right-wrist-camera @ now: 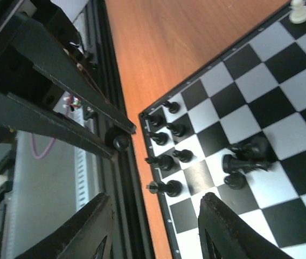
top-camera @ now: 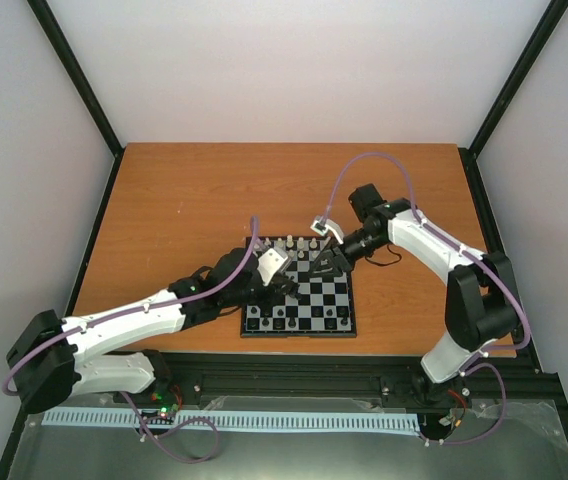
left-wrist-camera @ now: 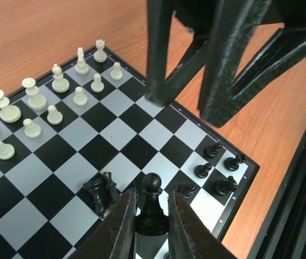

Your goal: Set up the chess pieces on the board

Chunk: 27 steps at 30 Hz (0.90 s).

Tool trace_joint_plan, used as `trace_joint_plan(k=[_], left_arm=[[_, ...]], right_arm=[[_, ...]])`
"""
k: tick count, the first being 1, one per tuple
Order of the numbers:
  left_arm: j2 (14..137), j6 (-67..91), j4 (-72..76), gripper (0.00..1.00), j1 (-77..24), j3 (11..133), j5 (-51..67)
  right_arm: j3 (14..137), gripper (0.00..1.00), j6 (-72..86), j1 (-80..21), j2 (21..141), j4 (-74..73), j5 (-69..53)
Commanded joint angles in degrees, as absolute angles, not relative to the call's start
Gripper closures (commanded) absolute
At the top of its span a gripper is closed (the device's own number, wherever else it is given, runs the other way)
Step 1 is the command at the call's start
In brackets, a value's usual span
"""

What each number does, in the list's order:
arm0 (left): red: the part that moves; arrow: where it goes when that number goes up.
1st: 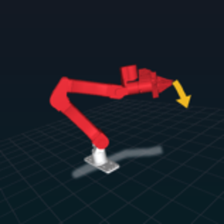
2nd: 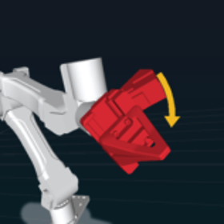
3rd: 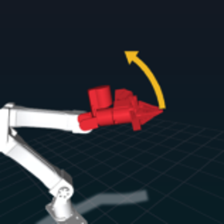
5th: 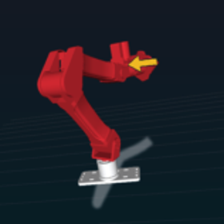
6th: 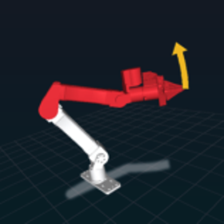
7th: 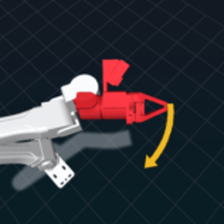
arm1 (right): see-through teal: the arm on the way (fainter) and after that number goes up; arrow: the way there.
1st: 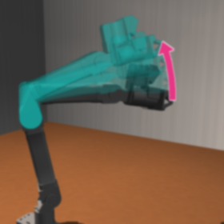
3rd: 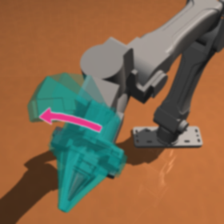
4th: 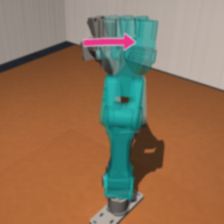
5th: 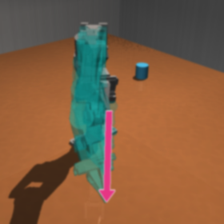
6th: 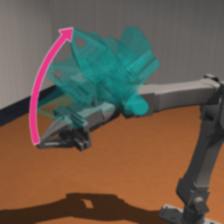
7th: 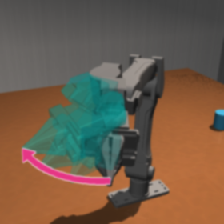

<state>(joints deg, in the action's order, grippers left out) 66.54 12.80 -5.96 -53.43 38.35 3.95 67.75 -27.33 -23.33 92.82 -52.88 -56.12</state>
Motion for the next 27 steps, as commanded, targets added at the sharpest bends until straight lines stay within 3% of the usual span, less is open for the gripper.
trace_joint_plan(k=[1, 12, 27], left_arm=[[65.2, 10.5, -2.4, 0.88, -54.0, 38.0, 6.6], [65.9, 10.2, -2.4, 0.88, -54.1, 38.8, 8.1], [65.6, 9.9, -2.3, 0.88, -54.1, 38.6, 8.2]], right_arm=[[70.5, 0.58, -28.5, -24.7, 95.2, -56.7, -63.5], [73.8, 0.62, -30.5, -28.0, 101.1, -60.3, -67.2], [74.1, 0.84, -30.6, -29.2, 103.2, -60.8, -69.3]])
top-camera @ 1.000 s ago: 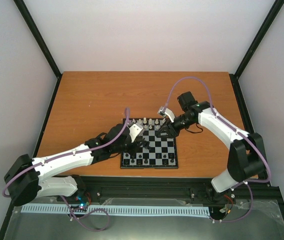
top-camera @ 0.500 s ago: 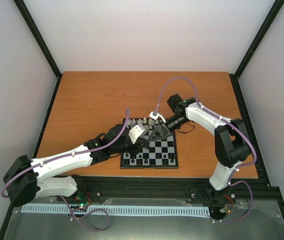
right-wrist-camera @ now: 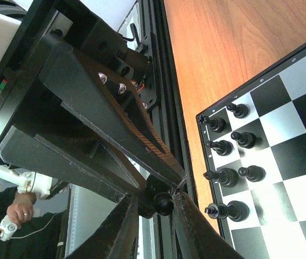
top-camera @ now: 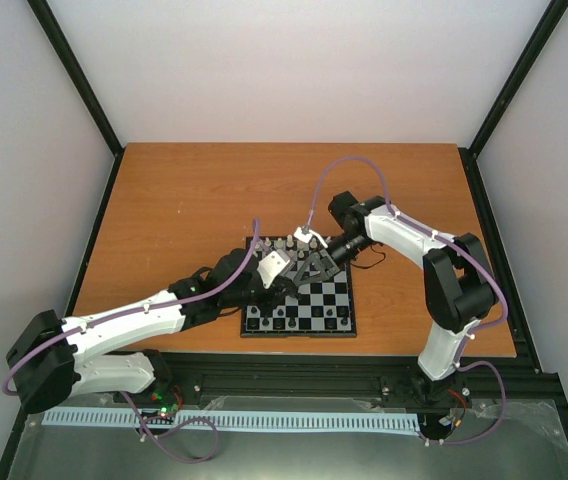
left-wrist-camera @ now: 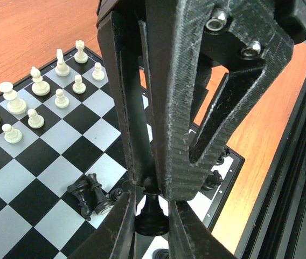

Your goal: Set up the chess pieces on the board

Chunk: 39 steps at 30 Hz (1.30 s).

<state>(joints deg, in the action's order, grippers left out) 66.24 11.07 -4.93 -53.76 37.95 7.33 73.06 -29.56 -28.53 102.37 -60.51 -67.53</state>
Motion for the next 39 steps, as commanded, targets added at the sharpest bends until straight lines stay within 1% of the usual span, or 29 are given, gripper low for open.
trace_joint_plan(k=[1, 4, 6, 8, 14, 16, 20, 25, 29, 33, 36, 37, 39], left_arm=[[65.6, 9.9, -2.2, 0.88, -54.1, 38.6, 8.4], [65.5, 9.8, -2.1, 0.87, -54.1, 38.5, 8.5], [65.5, 9.8, -2.2, 0.84, -54.1, 38.5, 8.5], [65.5, 9.8, -2.4, 0.77, -54.1, 38.7, 8.4], [63.6, 11.6, -3.9, 0.48, -54.1, 39.0, 6.6], [61.7, 12.9, -4.9, 0.41, -54.1, 39.4, 5.9], [57.4, 15.4, -9.8, 0.34, -54.1, 42.2, 0.7], [57.3, 18.3, -17.4, 0.33, -54.1, 45.7, -7.3], [61.2, 20.2, -24.7, 0.36, -54.1, 48.1, -10.1], [62.5, 23.2, -27.2, 0.39, -54.1, 47.2, -10.6], [61.0, 25.5, -29.7, 0.38, -54.0, 47.3, -10.7], [60.2, 26.0, -30.8, 0.36, -53.8, 47.7, -11.0], [59.0, 27.1, -33.0, 0.29, -53.0, 48.3, -11.6]], right_arm=[[74.0, 0.85, -30.5, -29.3, 103.3, -60.9, -69.5], [74.3, 0.88, -30.5, -29.3, 103.8, -60.8, -69.8], [74.6, 0.89, -30.5, -29.3, 103.9, -60.7, -69.5], [74.6, 0.90, -30.2, -29.2, 103.6, -60.1, -68.7], [72.6, 0.91, -28.5, -28.8, 99.6, -56.2, -62.4], [70.4, 0.91, -27.6, -28.8, 97.5, -53.8, -58.5], [66.5, 0.90, -26.9, -28.8, 93.4, -49.3, -50.8], [63.6, 0.89, -26.9, -28.8, 90.8, -46.4, -46.0], [62.8, 0.87, -27.7, -28.9, 88.9, -45.3, -42.8], [62.8, 0.83, -32.9, -29.1, 86.3, -45.3, -39.1], [63.2, 0.78, -38.3, -29.8, 84.7, -45.0, -35.1], [63.4, 0.76, -40.0, -30.4, 84.3, -44.8, -33.4], [64.1, 0.73, -43.4, -32.2, 84.7, -44.8, -30.3]])
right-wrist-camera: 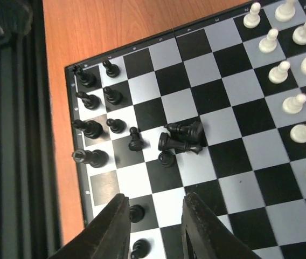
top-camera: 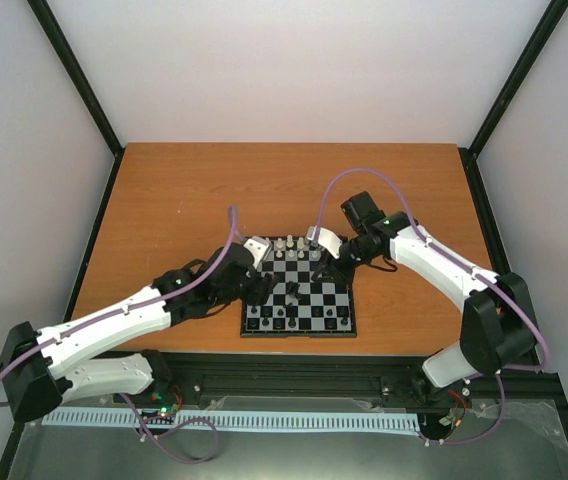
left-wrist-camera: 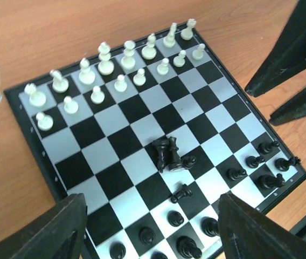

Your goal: Set up the chess pieces on the board

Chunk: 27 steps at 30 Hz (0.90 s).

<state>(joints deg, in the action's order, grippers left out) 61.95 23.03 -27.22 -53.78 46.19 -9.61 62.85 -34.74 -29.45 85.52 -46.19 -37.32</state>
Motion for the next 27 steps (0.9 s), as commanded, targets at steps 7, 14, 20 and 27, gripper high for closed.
trace_joint_plan(k=[7, 14, 20, 27], left_arm=[[52.9, 29.9, -33.6, 0.23, -46.3, 45.3, -8.9], [48.3, 29.4, -35.6, 0.19, -45.2, 44.5, -13.2], [48.1, 29.3, -35.0, 0.19, -45.0, 44.4, -12.2], [47.1, 29.5, -34.8, 0.19, -45.0, 44.0, -12.1]], right_arm=[[67.1, 0.71, -48.6, -39.0, 90.9, -43.9, -24.5], [69.5, 0.74, -43.9, -44.9, 98.6, -41.4, -19.6], [70.6, 0.74, -43.9, -46.8, 102.0, -41.2, -18.5], [69.7, 0.73, -44.2, -48.2, 103.4, -41.1, -17.2]])
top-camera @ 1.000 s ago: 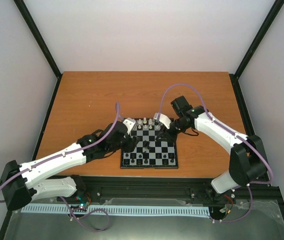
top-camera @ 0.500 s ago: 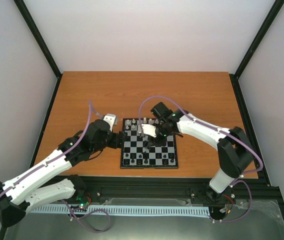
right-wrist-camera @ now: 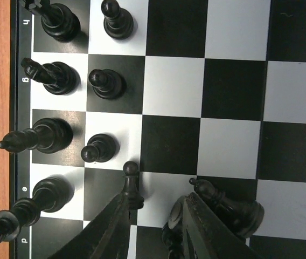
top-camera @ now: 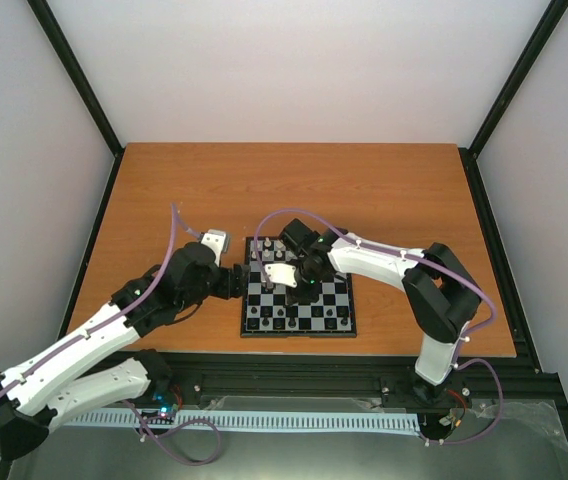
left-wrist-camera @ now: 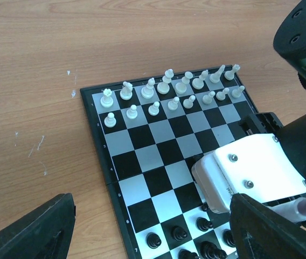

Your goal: Set up the chess pieces on the board

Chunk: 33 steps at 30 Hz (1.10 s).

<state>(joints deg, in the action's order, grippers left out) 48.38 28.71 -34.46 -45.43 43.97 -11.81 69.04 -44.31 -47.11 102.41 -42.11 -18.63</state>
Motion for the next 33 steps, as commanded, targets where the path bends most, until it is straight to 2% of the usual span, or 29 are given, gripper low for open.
trace_joint_plan(k=[1, 15, 27, 33], left_arm=[[46.9, 29.5, -34.8, 0.19, -45.0, 43.9, -12.1], [47.4, 29.7, -34.4, 0.19, -45.0, 43.5, -12.2], [47.4, 29.7, -34.3, 0.19, -45.0, 43.3, -12.0], [47.6, 29.6, -33.8, 0.19, -45.0, 43.3, -11.2]], right_arm=[[69.6, 0.73, -44.2, -48.2, 103.5, -41.0, -17.1], [67.8, 0.68, -44.3, -48.7, 103.9, -41.3, -17.4], [70.0, 0.68, -42.6, -48.7, 99.5, -42.1, -18.8], [70.3, 0.66, -44.0, -48.6, 101.6, -42.9, -18.9]])
